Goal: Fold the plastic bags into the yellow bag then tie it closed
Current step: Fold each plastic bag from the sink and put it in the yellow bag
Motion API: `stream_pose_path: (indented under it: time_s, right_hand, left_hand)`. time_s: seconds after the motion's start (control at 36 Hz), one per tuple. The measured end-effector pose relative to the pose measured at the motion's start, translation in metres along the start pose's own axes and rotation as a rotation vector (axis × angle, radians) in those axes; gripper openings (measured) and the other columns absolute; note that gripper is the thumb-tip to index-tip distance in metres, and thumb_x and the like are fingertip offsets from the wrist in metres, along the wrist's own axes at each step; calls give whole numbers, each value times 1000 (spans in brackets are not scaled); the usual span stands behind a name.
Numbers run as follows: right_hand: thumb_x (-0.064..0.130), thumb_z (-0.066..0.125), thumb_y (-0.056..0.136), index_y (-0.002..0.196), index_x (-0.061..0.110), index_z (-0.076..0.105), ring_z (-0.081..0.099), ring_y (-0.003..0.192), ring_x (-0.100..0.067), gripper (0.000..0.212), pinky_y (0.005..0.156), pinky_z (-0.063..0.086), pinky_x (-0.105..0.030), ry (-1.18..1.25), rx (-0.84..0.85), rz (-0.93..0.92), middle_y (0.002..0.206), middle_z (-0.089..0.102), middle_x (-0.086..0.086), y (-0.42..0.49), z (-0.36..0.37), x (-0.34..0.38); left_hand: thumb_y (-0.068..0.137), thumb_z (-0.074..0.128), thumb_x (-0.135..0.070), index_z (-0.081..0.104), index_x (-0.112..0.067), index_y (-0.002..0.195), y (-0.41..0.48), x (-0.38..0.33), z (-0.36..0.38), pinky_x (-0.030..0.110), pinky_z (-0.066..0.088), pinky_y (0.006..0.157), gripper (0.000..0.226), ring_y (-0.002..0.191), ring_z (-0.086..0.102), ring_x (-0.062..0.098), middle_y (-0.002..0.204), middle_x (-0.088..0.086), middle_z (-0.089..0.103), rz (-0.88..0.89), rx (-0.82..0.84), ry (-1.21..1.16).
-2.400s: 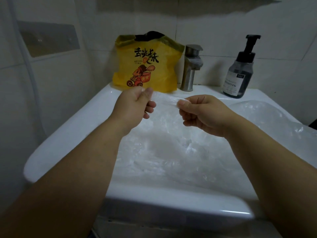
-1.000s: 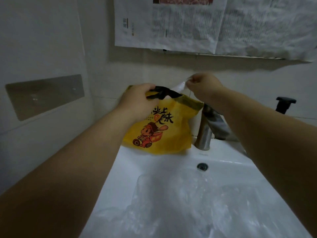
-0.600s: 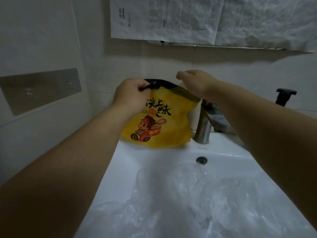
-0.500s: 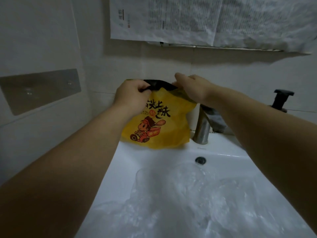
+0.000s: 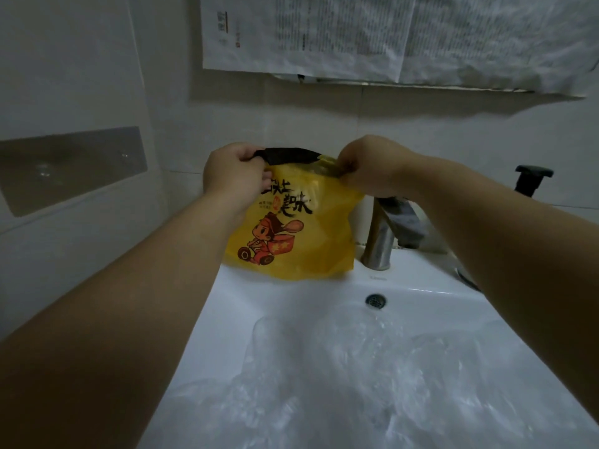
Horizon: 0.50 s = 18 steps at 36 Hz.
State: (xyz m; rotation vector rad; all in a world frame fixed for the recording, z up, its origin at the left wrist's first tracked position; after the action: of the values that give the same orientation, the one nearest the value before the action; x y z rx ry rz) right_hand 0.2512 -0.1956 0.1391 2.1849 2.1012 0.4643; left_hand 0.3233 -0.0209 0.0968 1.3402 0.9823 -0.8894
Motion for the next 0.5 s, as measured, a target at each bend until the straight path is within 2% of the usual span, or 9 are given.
stream_pose_path:
  time_s: [0.08, 0.14, 0.19, 0.25, 0.31, 0.36, 0.42, 0.5]
  right_hand:
    - [3, 45, 91, 113, 12, 62, 51, 89, -25, 29, 83, 46, -38, -45, -35, 39, 101, 58, -10, 2, -4, -6]
    - [2, 41, 92, 115, 13, 59, 47, 90, -25, 31, 100, 38, -50, -87, -52, 102, 99, 53, -8, 7, -5, -12]
    - [8, 40, 95, 114, 8, 58, 46, 90, -25, 27, 97, 38, -47, -84, -30, 145, 98, 53, -9, 10, -1, -17]
    - [18, 39, 99, 105, 3, 57, 47, 87, -23, 24, 82, 38, -36, -43, 40, 165, 96, 55, -10, 10, 7, -21]
    - [31, 38, 101, 94, 8, 52, 47, 80, -21, 28, 76, 33, -32, 18, 64, 200, 83, 51, -5, 8, 12, -25]
    - [45, 39, 99, 89, 12, 55, 47, 80, -22, 38, 84, 35, -36, 43, 22, 194, 77, 49, -2, 7, 10, -28]
    - [49, 38, 97, 98, 15, 62, 48, 88, -22, 42, 100, 33, -45, 21, -67, 157, 87, 57, -3, 3, 4, -27]
    - [43, 42, 97, 116, 19, 62, 51, 100, -21, 37, 105, 32, -47, 98, -241, 88, 111, 62, -2, -9, -12, -18]
  left_hand:
    - [97, 51, -6, 65, -18, 96, 2, 5, 1, 16, 53, 65, 19, 75, 66, 6, 90, 0, 65, -43, 7, -69]
    - [98, 51, -6, 62, -22, 89, -1, 6, 5, 17, 53, 66, 22, 79, 66, 8, 94, 1, 64, -52, 35, -74]
    - [98, 50, -7, 61, -23, 90, -6, 6, 11, 20, 54, 72, 20, 88, 64, 13, 98, 2, 62, -42, 88, -29]
    - [98, 51, -10, 62, -19, 103, -12, 5, 15, 25, 55, 77, 15, 96, 59, 16, 102, 2, 59, -27, 145, 47]
    - [98, 51, -12, 60, -17, 117, -15, 5, 15, 25, 53, 74, 22, 97, 55, 15, 106, 2, 57, -20, 172, 95]
    - [98, 51, -13, 56, -17, 126, -17, 3, 12, 23, 50, 68, 28, 93, 55, 13, 108, 2, 56, -8, 173, 105]
    - [98, 52, -14, 52, -17, 132, -20, 1, 7, 25, 50, 69, 34, 92, 56, 12, 114, -2, 55, 8, 168, 122]
    - [94, 56, -17, 52, -23, 132, -26, -6, -4, 35, 53, 92, 38, 105, 58, 15, 118, -10, 52, 34, 116, 152]
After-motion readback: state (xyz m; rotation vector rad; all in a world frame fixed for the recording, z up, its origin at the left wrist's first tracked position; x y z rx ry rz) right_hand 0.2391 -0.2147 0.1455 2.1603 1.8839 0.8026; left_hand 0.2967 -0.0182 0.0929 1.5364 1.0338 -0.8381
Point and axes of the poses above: each hand's wrist, its own y-axis towards the middle knuckle, its own z-axis out of the palm, x = y × z, the point moved 8 cm from there along y, towards the middle knuckle
